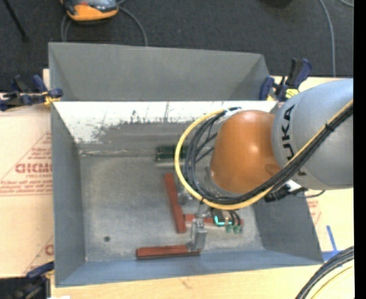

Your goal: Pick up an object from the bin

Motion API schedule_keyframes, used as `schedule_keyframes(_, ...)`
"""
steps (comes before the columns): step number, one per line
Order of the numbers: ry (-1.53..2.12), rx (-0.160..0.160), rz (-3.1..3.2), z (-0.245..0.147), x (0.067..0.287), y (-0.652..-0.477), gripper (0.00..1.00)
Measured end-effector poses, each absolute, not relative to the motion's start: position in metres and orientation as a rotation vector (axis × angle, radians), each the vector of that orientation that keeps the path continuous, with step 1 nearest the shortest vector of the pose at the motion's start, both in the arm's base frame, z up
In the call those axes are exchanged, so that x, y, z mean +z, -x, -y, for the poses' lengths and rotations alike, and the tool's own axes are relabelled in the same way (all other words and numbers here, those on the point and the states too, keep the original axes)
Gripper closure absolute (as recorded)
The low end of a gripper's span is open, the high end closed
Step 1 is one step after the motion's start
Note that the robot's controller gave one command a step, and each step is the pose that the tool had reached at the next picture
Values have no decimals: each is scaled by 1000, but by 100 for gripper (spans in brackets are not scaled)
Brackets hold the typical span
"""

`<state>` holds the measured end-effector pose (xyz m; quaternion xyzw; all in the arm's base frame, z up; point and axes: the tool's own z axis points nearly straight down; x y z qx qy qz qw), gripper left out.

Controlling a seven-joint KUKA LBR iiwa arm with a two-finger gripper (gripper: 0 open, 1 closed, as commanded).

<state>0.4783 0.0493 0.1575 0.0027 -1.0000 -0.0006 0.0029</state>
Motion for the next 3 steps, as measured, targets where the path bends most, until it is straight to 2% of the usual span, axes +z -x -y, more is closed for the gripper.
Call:
schedule_keyframes(1,-6,-3,3144,-49,161,-480,0)
schedule_keyframes(2,-305,1,3134,-18,75,-492,100)
schedule_keyframes(3,-303,0,3135,-18,75,-492,100)
